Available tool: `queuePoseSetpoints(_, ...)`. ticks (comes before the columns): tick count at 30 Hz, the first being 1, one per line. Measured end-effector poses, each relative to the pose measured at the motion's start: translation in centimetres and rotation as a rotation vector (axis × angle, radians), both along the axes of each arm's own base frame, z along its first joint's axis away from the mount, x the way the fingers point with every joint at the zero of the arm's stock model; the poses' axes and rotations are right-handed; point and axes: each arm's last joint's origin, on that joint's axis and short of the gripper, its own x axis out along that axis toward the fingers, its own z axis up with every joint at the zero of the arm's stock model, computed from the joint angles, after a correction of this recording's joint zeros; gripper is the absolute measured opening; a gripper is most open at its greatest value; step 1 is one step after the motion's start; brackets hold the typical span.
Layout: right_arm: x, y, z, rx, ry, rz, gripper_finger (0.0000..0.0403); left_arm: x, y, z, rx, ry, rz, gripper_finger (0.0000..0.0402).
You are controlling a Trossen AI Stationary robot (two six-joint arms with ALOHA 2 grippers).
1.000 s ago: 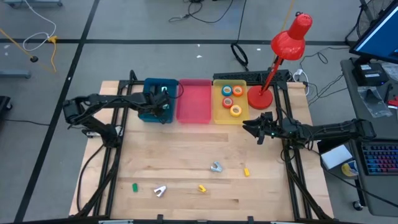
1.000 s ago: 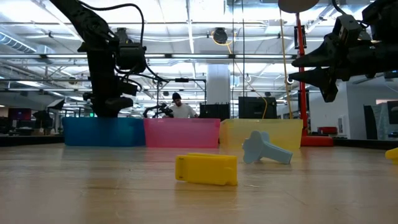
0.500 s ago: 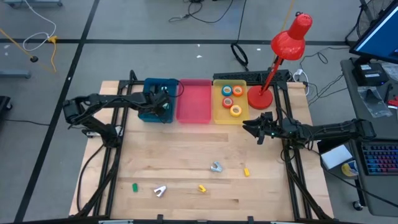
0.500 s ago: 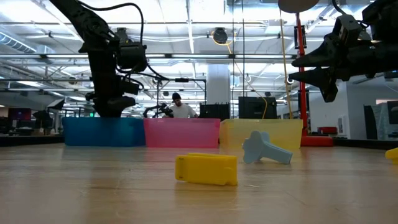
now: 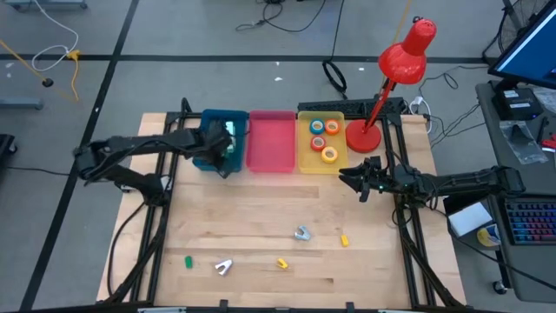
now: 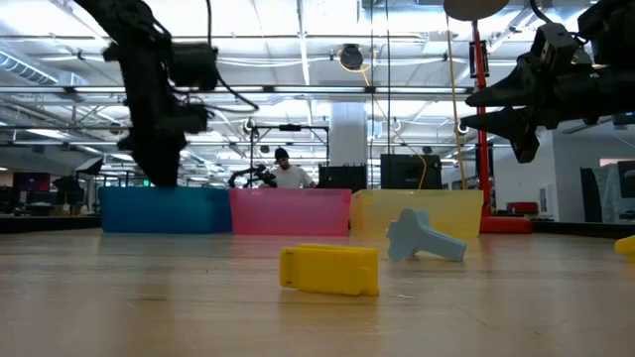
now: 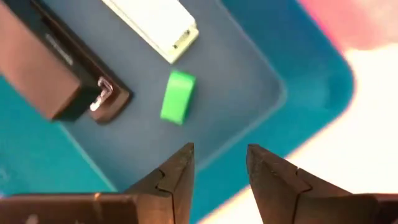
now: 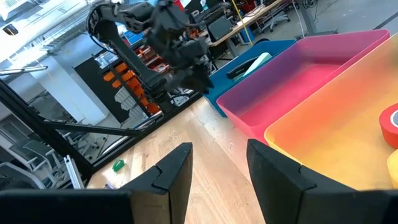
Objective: Pick and place Stapler, Stapler remover, tape
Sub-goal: Put the green stapler into the blue bin
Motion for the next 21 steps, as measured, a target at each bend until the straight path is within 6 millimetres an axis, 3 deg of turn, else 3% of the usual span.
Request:
queuePoseSetpoints(7, 0.0, 0.0, 0.0, 0.003, -0.002, 0.0, 0.0144, -2.5, -3.9, 3.4, -0.038, -0.073, 0.046, 0.0147)
queuePoseSetpoints(14, 0.0, 0.0, 0.0, 0.004, -0.002, 0.0, 0.0144, -4.2, -7.1, 5.5, -0.082, -0.204, 0.085, 0.0147)
queuePoseSetpoints(21, 0.0, 0.0, 0.0, 0.007, -0.002, 0.0, 0.0144, -4.5, -10.9, 5.9, -0.359, -0.232, 0.117, 0.0147)
